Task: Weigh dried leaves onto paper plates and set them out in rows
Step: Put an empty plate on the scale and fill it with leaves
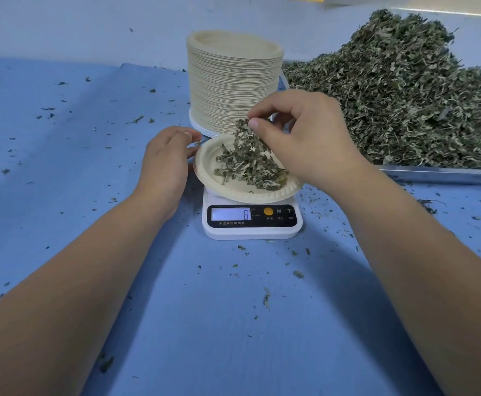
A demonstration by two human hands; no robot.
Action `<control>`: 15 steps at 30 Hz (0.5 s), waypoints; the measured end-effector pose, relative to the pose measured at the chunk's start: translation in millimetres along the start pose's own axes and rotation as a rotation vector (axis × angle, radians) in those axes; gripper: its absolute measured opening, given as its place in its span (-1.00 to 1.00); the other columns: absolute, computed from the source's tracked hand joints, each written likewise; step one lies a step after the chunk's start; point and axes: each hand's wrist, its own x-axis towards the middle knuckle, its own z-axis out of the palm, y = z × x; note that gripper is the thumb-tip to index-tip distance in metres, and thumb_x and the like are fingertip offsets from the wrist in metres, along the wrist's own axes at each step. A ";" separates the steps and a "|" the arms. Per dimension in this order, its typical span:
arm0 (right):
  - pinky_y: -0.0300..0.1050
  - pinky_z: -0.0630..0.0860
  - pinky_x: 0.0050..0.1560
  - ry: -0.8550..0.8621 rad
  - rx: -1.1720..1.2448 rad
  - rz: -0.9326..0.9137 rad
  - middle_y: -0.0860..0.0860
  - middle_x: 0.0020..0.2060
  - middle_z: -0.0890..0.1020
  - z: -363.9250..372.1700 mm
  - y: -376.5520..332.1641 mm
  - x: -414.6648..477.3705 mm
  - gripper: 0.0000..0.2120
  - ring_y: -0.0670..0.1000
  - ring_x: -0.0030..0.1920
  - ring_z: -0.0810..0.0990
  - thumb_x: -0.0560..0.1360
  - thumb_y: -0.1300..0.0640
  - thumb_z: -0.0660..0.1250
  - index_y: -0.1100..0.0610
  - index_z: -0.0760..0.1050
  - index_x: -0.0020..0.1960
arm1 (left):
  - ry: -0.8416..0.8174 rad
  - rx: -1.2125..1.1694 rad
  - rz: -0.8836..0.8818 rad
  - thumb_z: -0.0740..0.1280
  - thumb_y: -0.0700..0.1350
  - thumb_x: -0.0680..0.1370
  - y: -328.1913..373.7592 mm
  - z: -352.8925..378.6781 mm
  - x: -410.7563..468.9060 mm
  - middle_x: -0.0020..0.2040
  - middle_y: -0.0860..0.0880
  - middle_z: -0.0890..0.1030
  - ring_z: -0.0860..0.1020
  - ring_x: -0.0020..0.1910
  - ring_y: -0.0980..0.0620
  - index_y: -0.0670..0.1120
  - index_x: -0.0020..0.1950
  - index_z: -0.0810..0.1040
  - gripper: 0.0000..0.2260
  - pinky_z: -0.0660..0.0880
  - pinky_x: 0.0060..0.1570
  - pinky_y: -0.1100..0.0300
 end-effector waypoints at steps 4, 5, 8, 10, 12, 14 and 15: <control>-0.42 0.40 -0.12 0.030 0.019 -0.012 -0.32 -0.26 0.57 -0.5 -0.8 0.0 -0.90 -0.17 -0.24 0.54 0.54 0.09 0.45 0.00 0.71 0.03 | -0.003 -0.015 0.001 0.18 -0.14 0.63 1.3 -0.6 -0.3 0.13 -0.09 0.70 0.66 -0.03 0.04 -0.03 -0.07 0.63 -0.77 0.50 -0.26 0.26; -0.43 0.40 -0.12 0.027 0.020 -0.010 -0.32 -0.26 0.57 -0.6 -0.7 0.0 -0.90 -0.18 -0.25 0.53 0.54 0.09 0.45 -0.01 0.71 0.03 | -0.006 -0.018 0.002 0.18 -0.14 0.63 1.4 -0.9 -0.3 0.13 -0.09 0.71 0.66 -0.02 0.03 -0.03 -0.08 0.63 -0.76 0.50 -0.25 0.26; -0.44 0.39 -0.12 0.017 0.014 -0.008 -0.33 -0.28 0.56 -0.5 -0.5 -1.0 -0.91 -0.19 -0.24 0.54 0.54 0.09 0.45 -0.01 0.70 0.02 | -0.012 -0.022 0.003 0.18 -0.14 0.62 0.6 -0.9 -0.2 0.13 -0.10 0.71 0.66 0.01 0.01 -0.03 -0.09 0.63 -0.77 0.51 -0.20 0.21; -0.42 0.41 -0.11 0.017 0.016 -0.007 -0.33 -0.27 0.56 -0.4 -0.5 -1.2 -0.91 -0.18 -0.23 0.55 0.54 0.09 0.44 -0.01 0.70 0.02 | -0.012 -0.024 0.004 0.18 -0.15 0.62 0.0 -0.5 -0.1 0.12 -0.10 0.71 0.66 -0.01 0.02 -0.03 -0.10 0.63 -0.76 0.51 -0.19 0.20; -0.43 0.42 -0.11 0.007 0.023 0.004 -0.33 -0.27 0.57 -0.4 0.1 -0.8 -0.91 -0.15 -0.23 0.56 0.54 0.09 0.44 -0.02 0.70 0.03 | -0.012 -0.026 0.004 0.19 -0.14 0.60 0.0 -0.6 0.0 0.10 -0.09 0.71 0.66 -0.06 0.05 -0.02 -0.11 0.63 -0.77 0.52 -0.20 0.22; -0.44 0.43 -0.12 -0.024 0.014 0.013 -0.33 -0.25 0.58 -0.3 2.1 -0.4 -0.89 -0.12 -0.22 0.57 0.55 0.07 0.44 -0.03 0.69 0.06 | -0.018 -0.030 0.002 0.19 -0.12 0.58 0.3 -0.6 -0.5 0.10 -0.08 0.72 0.65 -0.10 0.08 -0.03 -0.11 0.63 -0.78 0.52 -0.24 0.26; -0.42 0.45 -0.11 -0.048 0.003 0.015 -0.35 -0.24 0.59 -0.1 3.7 -0.2 -0.88 -0.11 -0.22 0.58 0.55 0.04 0.43 -0.04 0.69 0.08 | -0.020 -0.033 0.002 0.19 -0.11 0.57 0.7 -0.7 -0.8 0.10 -0.08 0.72 0.65 -0.11 0.09 -0.03 -0.10 0.63 -0.78 0.52 -0.26 0.28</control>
